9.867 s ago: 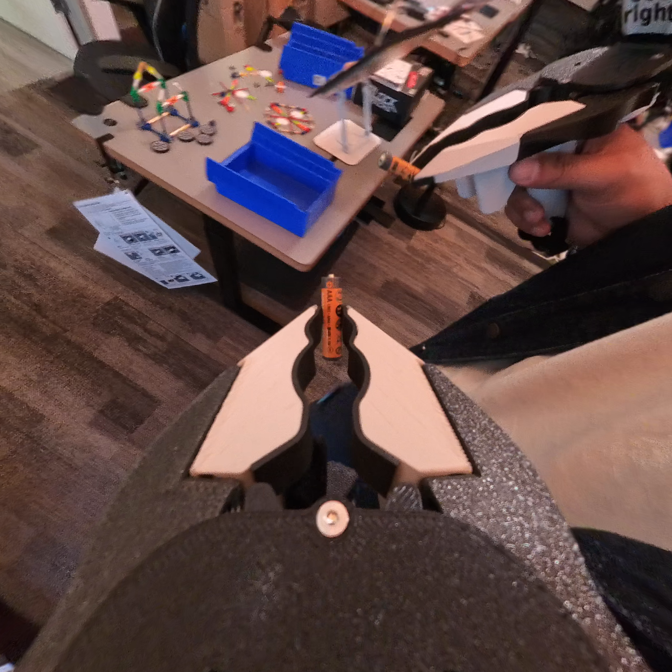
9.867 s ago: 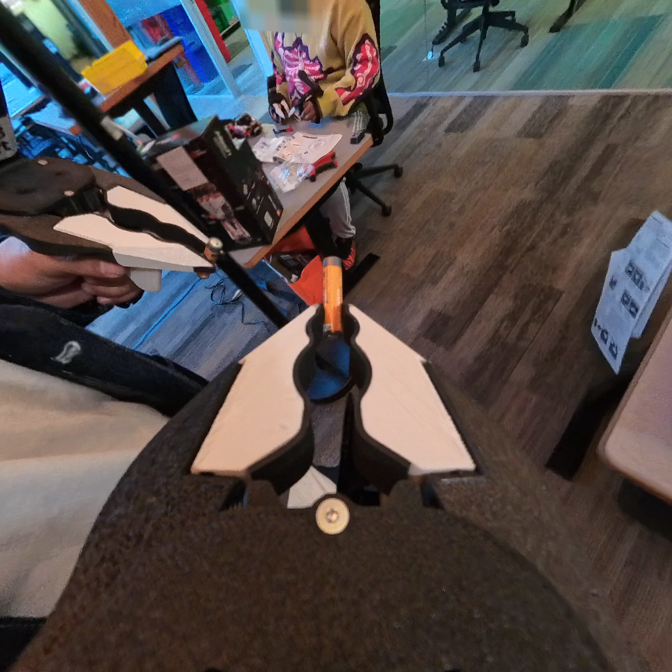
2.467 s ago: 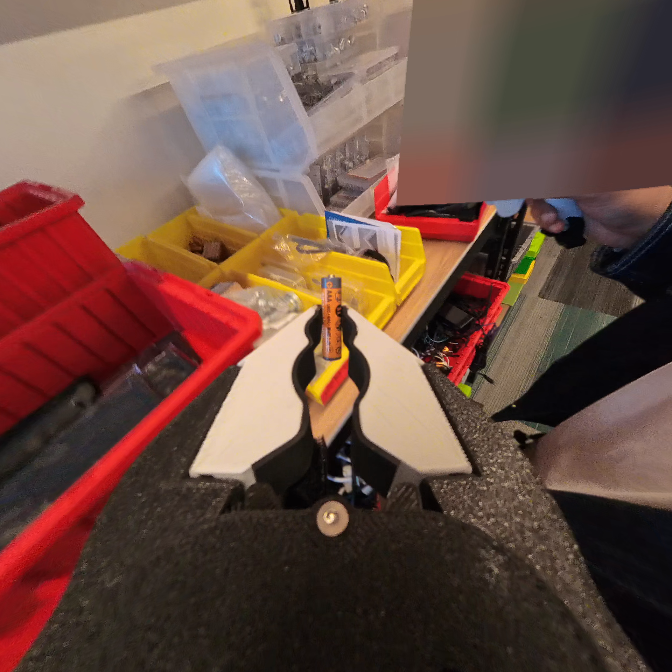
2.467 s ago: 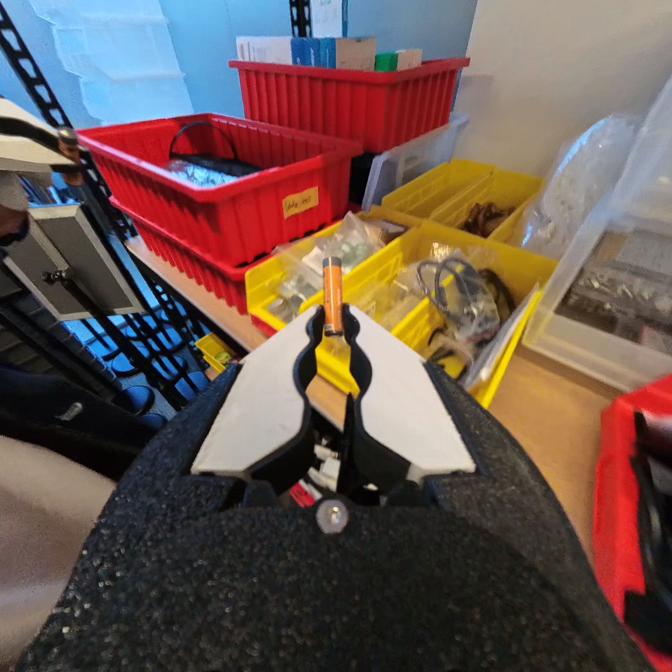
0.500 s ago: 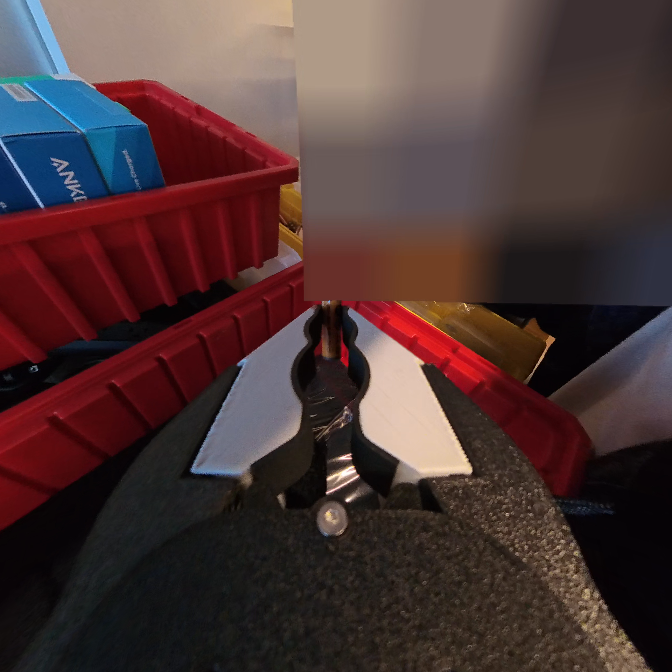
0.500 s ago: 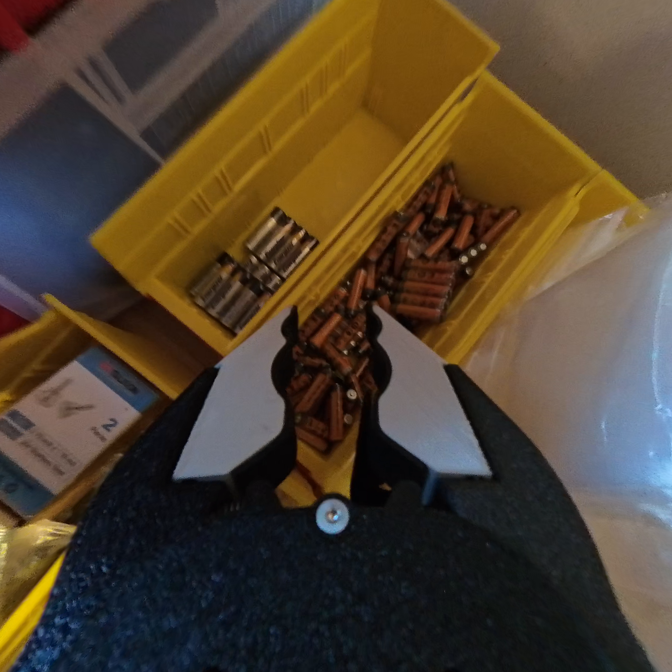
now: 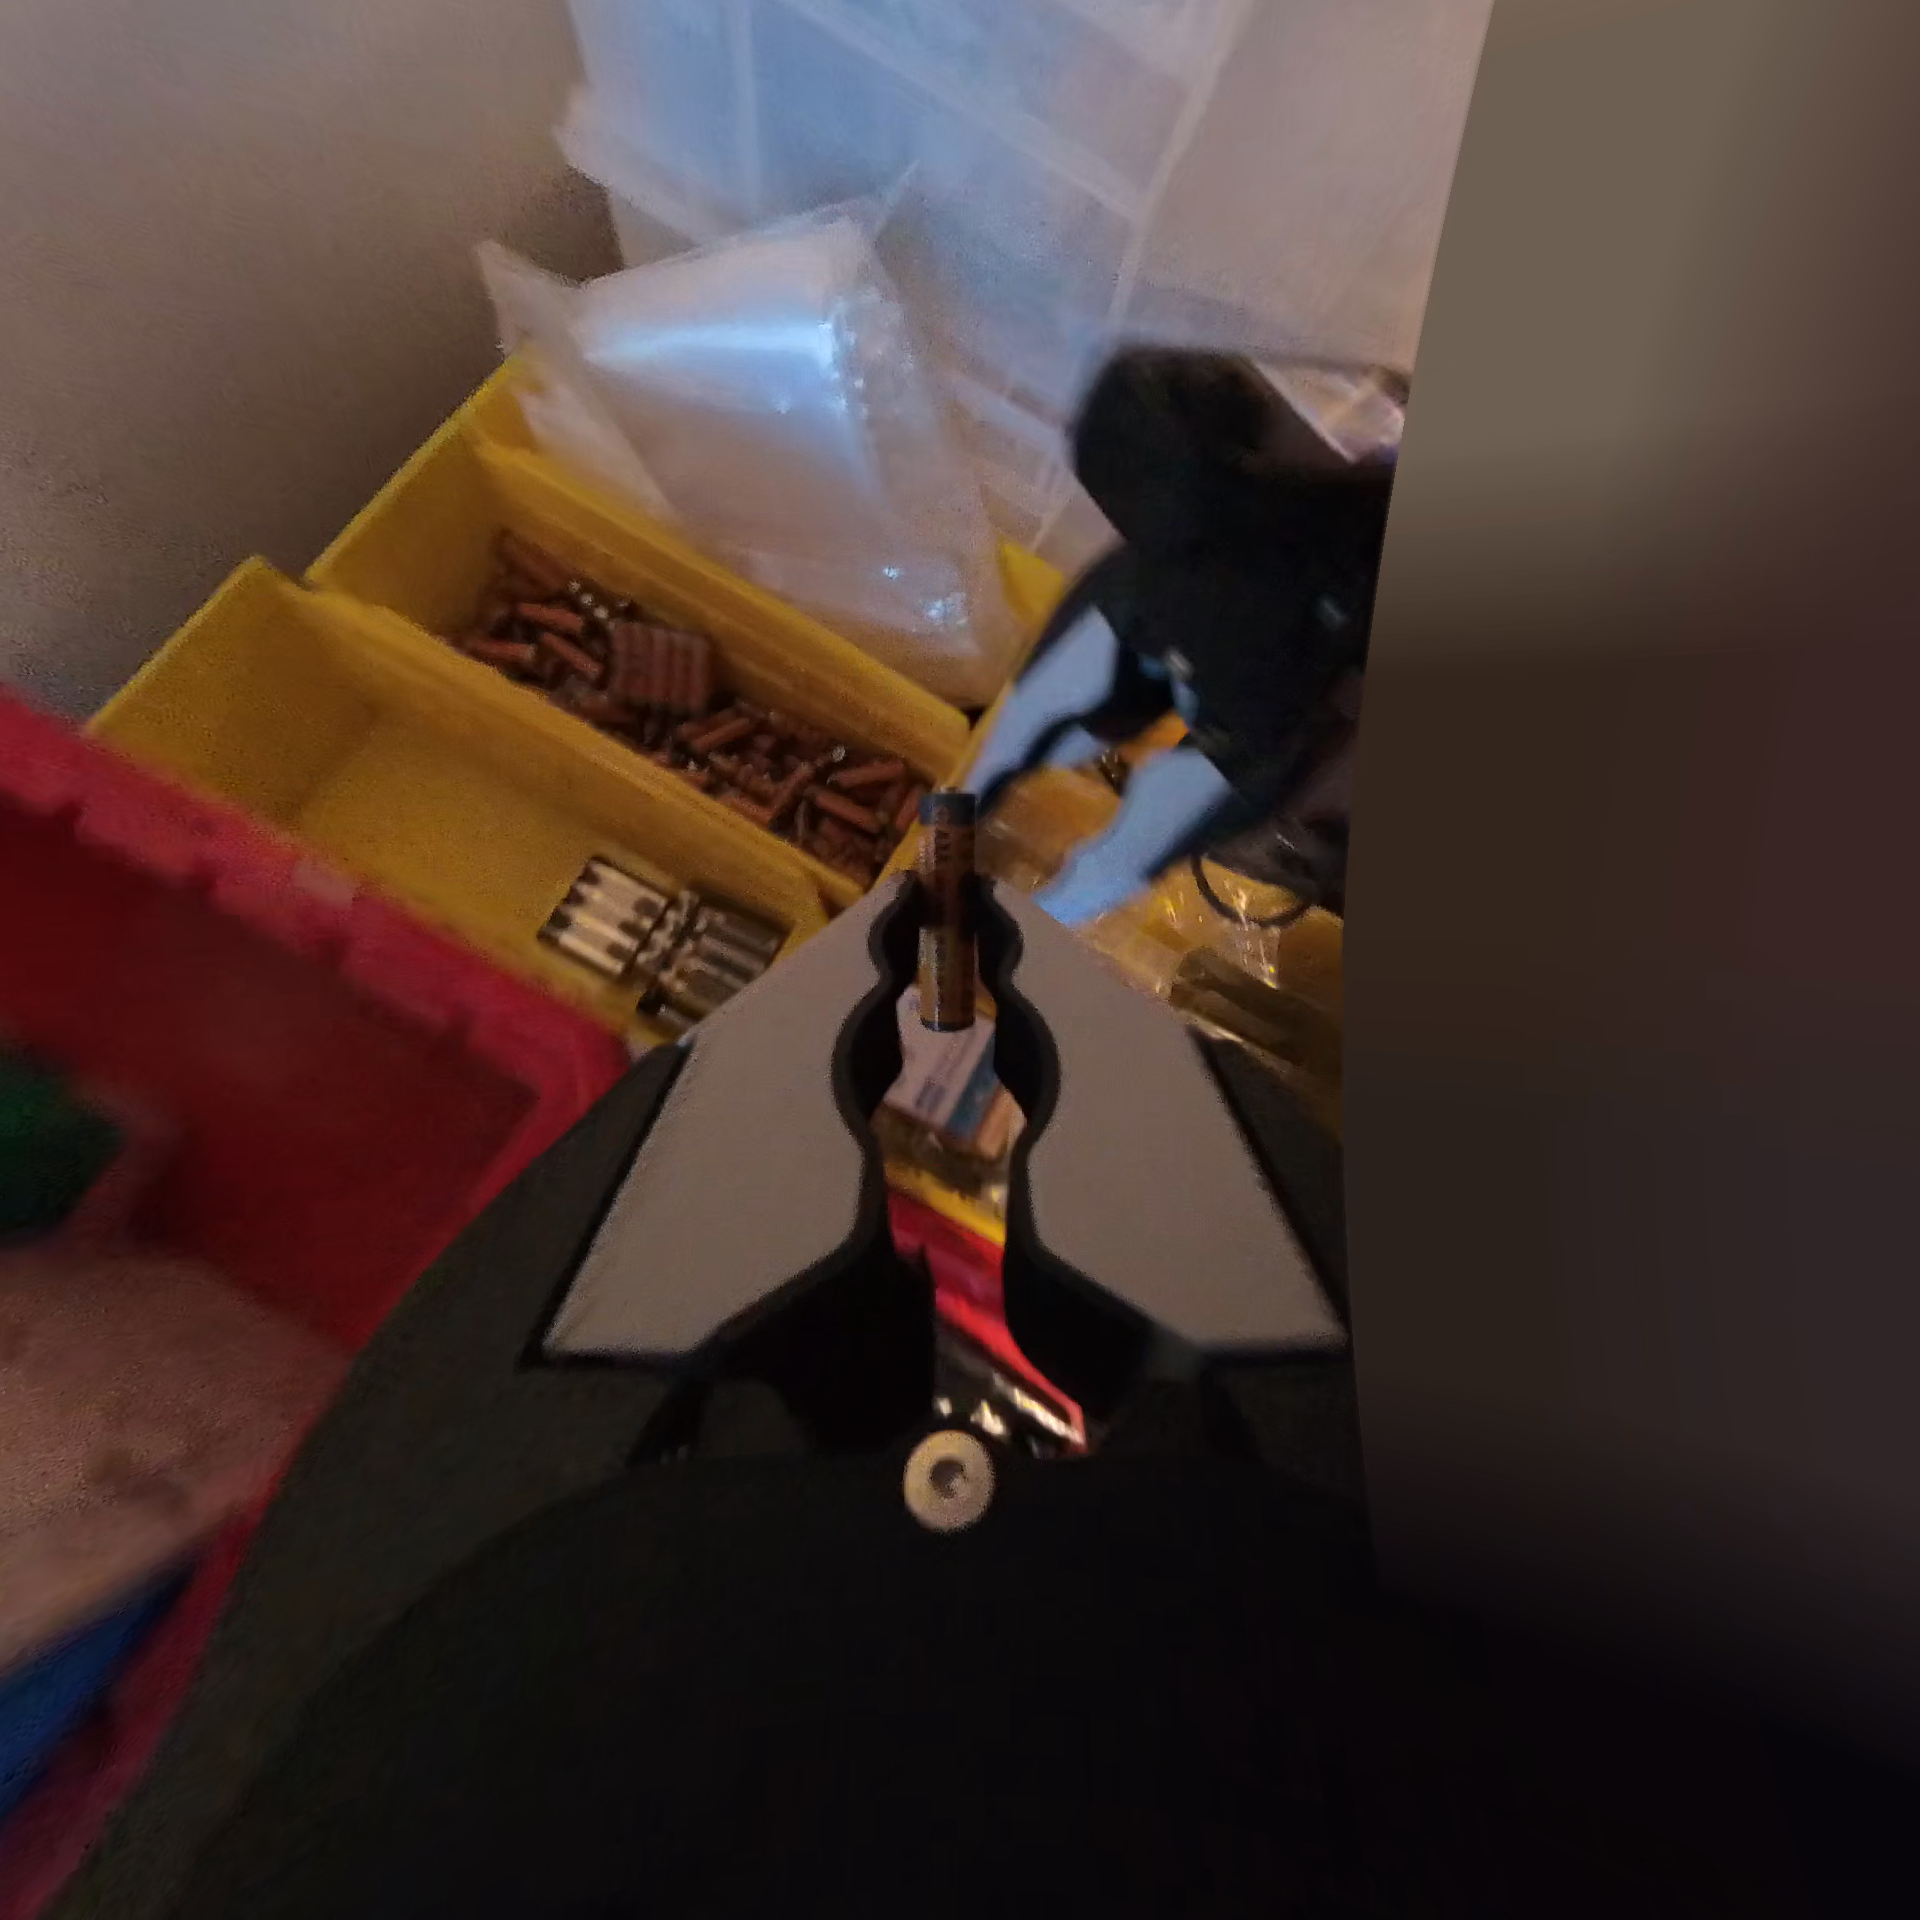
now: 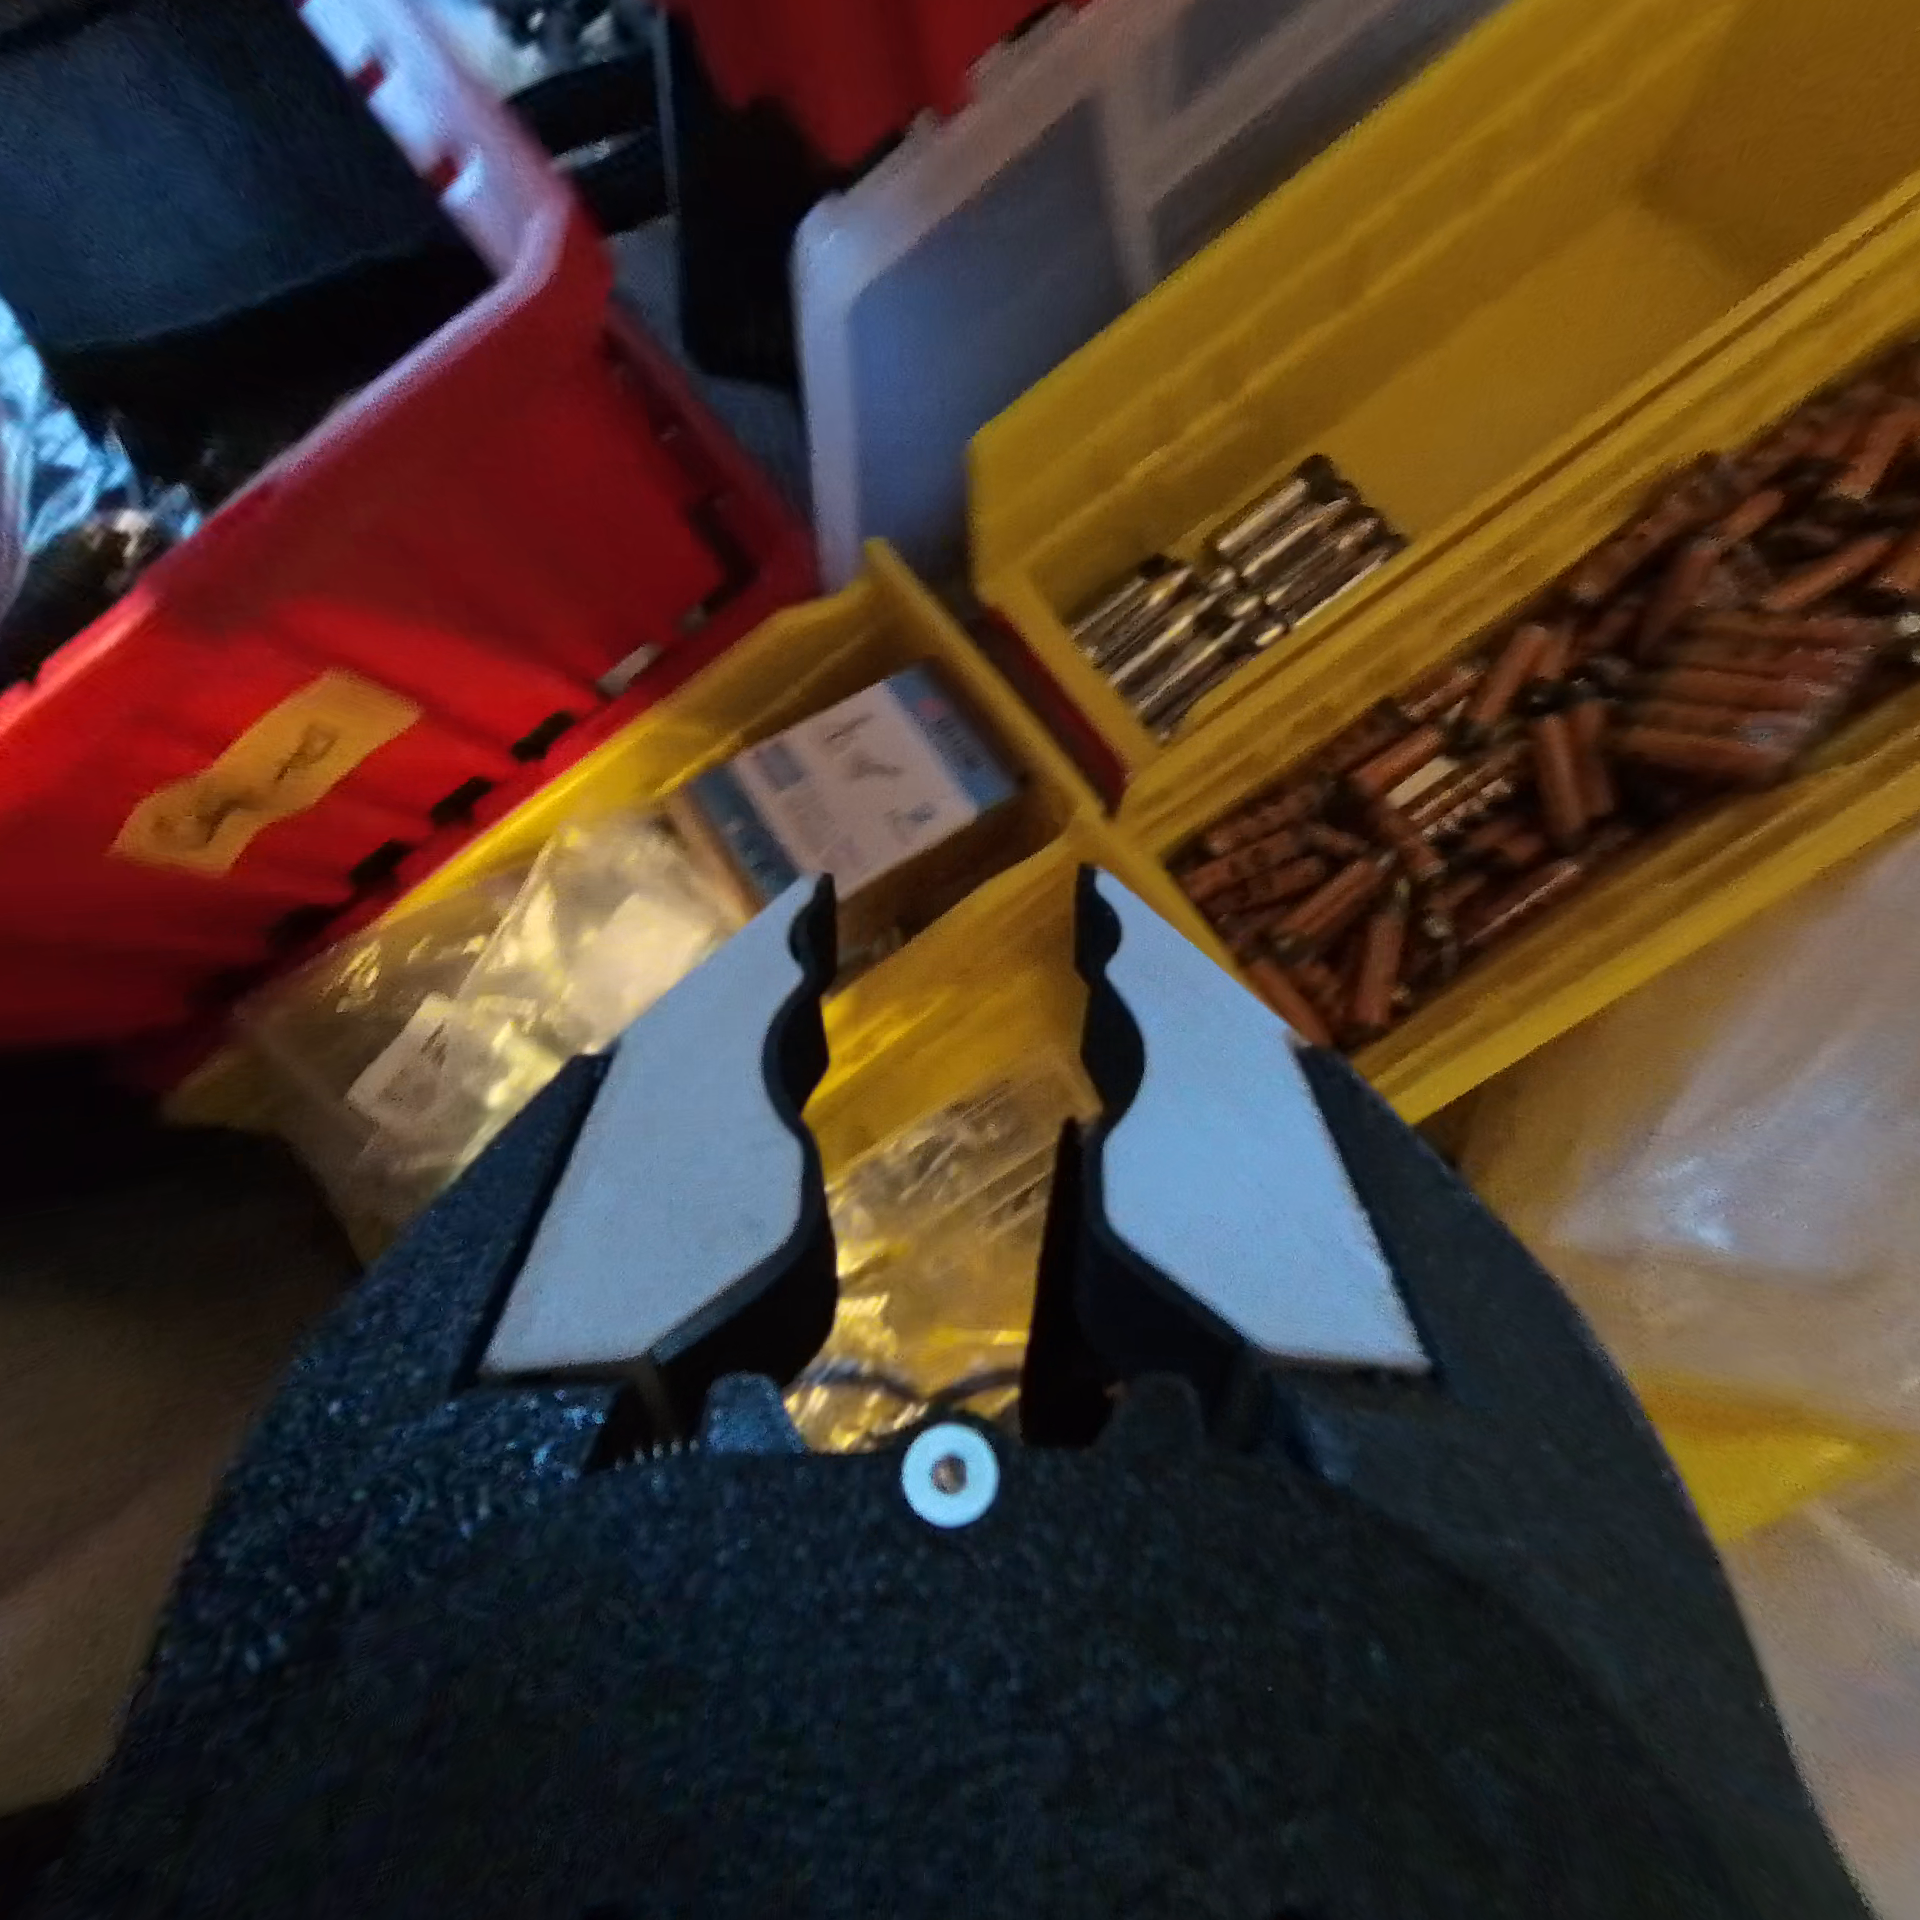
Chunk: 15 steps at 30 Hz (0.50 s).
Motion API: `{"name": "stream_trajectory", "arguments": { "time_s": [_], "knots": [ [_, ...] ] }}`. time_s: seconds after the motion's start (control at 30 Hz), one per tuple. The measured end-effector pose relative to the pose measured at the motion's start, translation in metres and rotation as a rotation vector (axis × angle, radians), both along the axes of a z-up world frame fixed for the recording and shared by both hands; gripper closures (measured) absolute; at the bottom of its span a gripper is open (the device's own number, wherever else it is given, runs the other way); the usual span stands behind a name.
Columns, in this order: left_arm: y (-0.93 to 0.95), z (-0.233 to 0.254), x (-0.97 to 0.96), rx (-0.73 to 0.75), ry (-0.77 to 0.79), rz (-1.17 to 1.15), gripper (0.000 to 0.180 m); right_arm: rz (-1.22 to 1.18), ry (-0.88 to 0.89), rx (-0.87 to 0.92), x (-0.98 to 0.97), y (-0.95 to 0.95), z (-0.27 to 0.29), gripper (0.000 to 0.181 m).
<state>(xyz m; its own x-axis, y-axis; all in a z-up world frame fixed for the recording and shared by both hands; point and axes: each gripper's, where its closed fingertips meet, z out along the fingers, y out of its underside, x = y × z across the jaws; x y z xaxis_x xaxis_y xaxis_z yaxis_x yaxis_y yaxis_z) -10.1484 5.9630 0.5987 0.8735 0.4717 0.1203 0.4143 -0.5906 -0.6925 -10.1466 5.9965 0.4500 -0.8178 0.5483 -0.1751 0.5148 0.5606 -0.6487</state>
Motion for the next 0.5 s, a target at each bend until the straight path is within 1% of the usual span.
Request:
{"name": "stream_trajectory", "arguments": {
  "time_s": [0.1, 0.13, 0.23, 0.27, 0.37, 0.47, 0.5],
  "knots": [
    [0.040, -0.037, -0.048, -0.144, -0.037, -0.019, 0.172, 0.049, 0.008, -0.074, 0.037, 0.002, 0.004, 0.135],
    [0.052, -0.054, -0.062, -0.175, -0.086, -0.002, 0.172, 0.061, 0.011, -0.098, 0.046, 0.003, 0.006, 0.135],
    [0.076, -0.107, -0.085, -0.237, -0.310, 0.102, 0.172, 0.086, 0.046, -0.135, 0.063, 0.008, 0.011, 0.136],
    [0.084, -0.118, -0.088, -0.262, -0.333, 0.115, 0.172, 0.090, 0.051, -0.133, 0.067, 0.010, 0.011, 0.135],
    [0.104, -0.138, -0.102, -0.319, -0.335, 0.178, 0.172, 0.096, 0.064, -0.172, 0.075, 0.015, 0.015, 0.137],
    [0.094, -0.159, -0.132, -0.404, -0.274, 0.273, 0.172, 0.104, 0.049, -0.198, 0.081, 0.019, 0.014, 0.137],
    [0.088, -0.166, -0.137, -0.417, -0.293, 0.309, 0.172, 0.109, 0.047, -0.201, 0.083, 0.020, 0.014, 0.137]
  ]
}}
